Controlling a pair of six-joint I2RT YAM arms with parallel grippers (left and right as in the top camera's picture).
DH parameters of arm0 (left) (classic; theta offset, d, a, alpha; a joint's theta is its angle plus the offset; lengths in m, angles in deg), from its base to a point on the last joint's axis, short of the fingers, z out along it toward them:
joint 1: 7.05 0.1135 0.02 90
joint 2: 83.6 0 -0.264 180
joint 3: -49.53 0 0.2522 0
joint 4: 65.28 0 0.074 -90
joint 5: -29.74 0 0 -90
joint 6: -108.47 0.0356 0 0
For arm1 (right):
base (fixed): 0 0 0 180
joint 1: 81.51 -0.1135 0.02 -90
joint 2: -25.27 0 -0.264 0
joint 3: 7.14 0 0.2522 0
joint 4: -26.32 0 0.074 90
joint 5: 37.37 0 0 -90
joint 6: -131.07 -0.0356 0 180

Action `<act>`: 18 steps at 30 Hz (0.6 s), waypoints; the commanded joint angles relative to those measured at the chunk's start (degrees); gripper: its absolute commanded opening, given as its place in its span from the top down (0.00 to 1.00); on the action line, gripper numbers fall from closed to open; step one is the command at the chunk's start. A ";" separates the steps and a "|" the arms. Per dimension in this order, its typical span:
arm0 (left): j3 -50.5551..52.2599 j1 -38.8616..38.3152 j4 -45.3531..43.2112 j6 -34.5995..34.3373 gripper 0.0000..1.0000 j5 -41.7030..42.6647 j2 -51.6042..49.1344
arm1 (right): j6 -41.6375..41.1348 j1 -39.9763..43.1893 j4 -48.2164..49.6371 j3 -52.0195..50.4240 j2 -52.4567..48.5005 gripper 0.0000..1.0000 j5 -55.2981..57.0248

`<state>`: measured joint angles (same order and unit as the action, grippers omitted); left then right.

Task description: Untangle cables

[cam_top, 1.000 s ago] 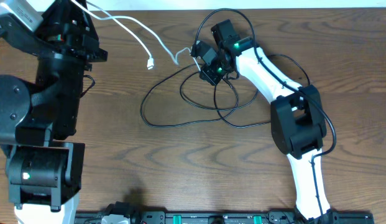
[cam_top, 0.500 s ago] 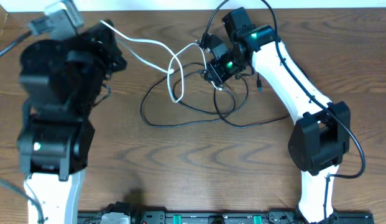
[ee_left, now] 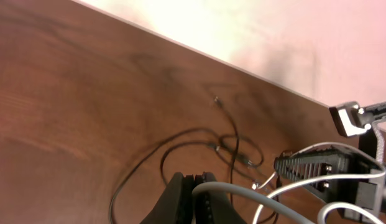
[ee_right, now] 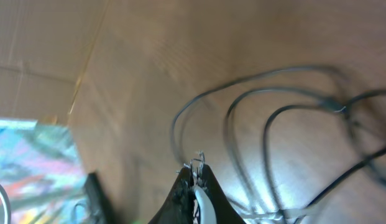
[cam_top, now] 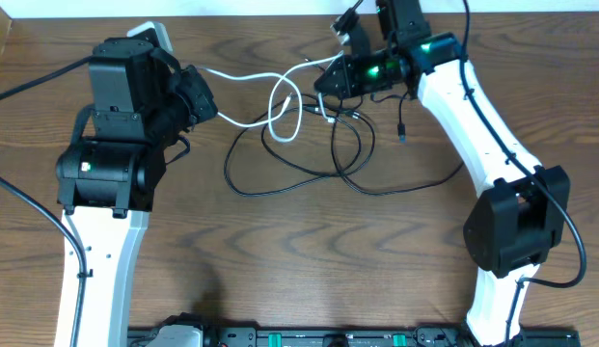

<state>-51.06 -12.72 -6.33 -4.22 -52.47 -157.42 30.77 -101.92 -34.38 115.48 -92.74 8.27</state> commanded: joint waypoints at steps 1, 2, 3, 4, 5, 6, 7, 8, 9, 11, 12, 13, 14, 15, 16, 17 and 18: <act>-0.39 0.24 2.01 -0.26 0.93 0.76 -0.22 | -0.76 -2.19 -3.76 -0.68 -0.44 0.99 -0.11; -0.35 0.24 2.86 -0.24 0.92 0.76 -0.55 | -0.76 -2.75 -6.95 -0.68 -0.44 0.99 9.20; -0.31 0.24 3.41 -0.24 0.93 0.76 -0.79 | -0.79 -3.13 -8.59 -0.68 -0.44 0.99 15.98; -0.31 0.24 3.91 -0.24 0.92 0.76 -1.14 | -0.76 -3.58 -9.99 -0.70 -0.55 0.99 20.46; -0.31 0.24 4.20 -0.09 0.92 0.76 -1.44 | -0.68 -3.67 -10.45 -0.70 -0.61 0.99 20.37; -0.28 0.24 4.39 -0.02 0.93 0.74 -1.73 | -0.09 -3.78 -11.06 -0.72 -0.61 0.99 17.94; -0.28 0.24 4.52 -0.02 0.92 0.74 -1.99 | 0.70 -3.93 -11.34 -0.72 -0.66 0.99 14.69; -0.28 0.24 4.66 -0.04 0.93 0.76 -2.25 | 1.29 -4.17 -11.45 -0.76 -0.79 0.99 11.32; -0.28 0.24 4.72 -0.04 0.92 0.76 -2.54 | 1.86 -4.63 -11.61 -0.85 -1.01 0.99 6.25; -0.28 0.24 4.72 -0.04 0.92 0.76 -2.86 | 1.84 -5.75 -11.78 -1.73 -1.38 0.99 -0.31; -0.28 0.24 4.72 -0.07 0.92 0.76 -2.93 | 1.84 -6.03 -11.76 -2.10 -1.38 0.99 -1.38; -0.28 0.24 4.72 -0.04 0.92 0.76 -2.93 | 2.34 -6.40 -11.50 -2.93 -1.38 0.99 -2.86; -0.28 0.24 4.72 -0.07 0.93 0.76 -2.93 | 2.80 -6.45 -11.34 -3.15 -1.38 0.99 -3.28; -0.28 0.24 4.83 -0.04 0.93 0.76 -2.93 | 3.72 -6.40 -10.64 -3.50 -1.38 0.99 -4.17; -0.28 0.24 5.01 -0.04 0.93 0.76 -2.93 | 4.52 -6.16 -10.10 -3.50 -1.38 0.99 -5.03; -0.28 0.24 5.42 -0.04 0.93 0.79 -2.97 | 6.67 -5.46 -8.50 -3.50 -1.38 0.99 -8.39; -0.28 0.24 5.73 -0.07 0.93 0.79 -3.02 | 7.45 -5.18 -7.65 -3.50 -1.38 0.99 -10.23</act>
<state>-51.06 -12.72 -1.50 -4.22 -52.19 -160.15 33.52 -108.28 -43.86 112.16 -93.53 7.09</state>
